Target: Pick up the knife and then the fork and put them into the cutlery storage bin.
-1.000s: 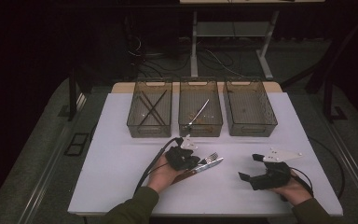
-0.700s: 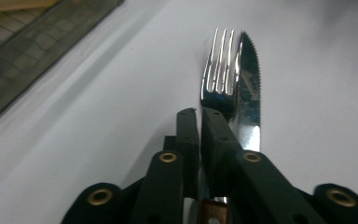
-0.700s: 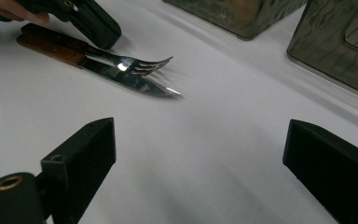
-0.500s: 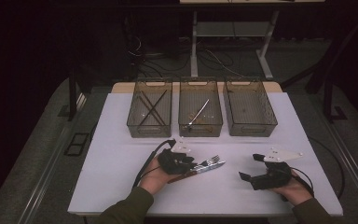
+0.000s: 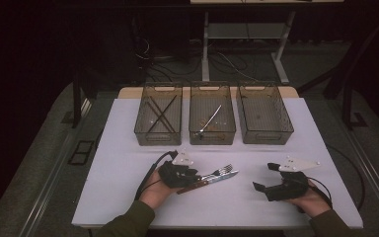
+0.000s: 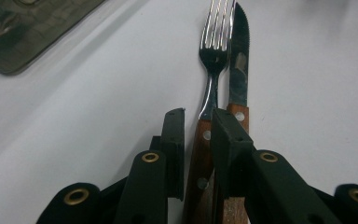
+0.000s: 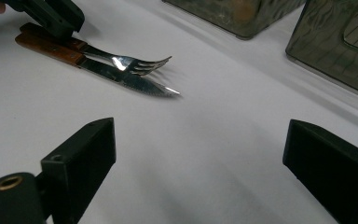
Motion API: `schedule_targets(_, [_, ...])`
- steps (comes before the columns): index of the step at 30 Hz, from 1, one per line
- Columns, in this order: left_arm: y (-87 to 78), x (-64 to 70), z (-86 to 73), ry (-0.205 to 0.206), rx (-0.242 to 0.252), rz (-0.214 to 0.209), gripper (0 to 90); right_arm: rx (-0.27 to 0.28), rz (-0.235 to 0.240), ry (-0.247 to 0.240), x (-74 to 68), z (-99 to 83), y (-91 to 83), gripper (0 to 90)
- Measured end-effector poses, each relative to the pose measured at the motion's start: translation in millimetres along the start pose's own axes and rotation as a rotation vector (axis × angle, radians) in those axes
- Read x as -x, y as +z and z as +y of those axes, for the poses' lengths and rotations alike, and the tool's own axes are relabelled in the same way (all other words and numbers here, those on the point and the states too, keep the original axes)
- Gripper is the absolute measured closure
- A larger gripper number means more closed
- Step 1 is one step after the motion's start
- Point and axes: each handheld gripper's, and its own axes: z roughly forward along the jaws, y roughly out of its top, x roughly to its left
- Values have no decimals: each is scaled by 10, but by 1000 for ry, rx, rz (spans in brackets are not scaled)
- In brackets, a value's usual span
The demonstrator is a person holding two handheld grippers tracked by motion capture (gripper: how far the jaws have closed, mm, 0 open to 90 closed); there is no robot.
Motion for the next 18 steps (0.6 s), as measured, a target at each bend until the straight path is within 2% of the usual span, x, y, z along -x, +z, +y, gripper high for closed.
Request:
schedule_targets(3, [9,-2,0,-19,18,-24,748,0,0,-1,1,0,2,92])
schedule_targets(9, [64,0,13,1,-1,-36,748,-1,1,-3,-4,1,4,92])
schedule_targets(12, [81,-3,11,-10,7,-43,747,-1,1,-2,-3,2,3,92])
schedule_targets(16, [95,-14,2,-8,-2,-27,739,-2,2,-2,-2,1,4,92])
schedule_targets(17, [106,-26,-2,5,-8,-18,736,-2,1,-1,-2,1,4,92])
schedule_targets(18, [112,-26,-10,-4,-17,-17,727,-1,2,-3,-1,1,4,92])
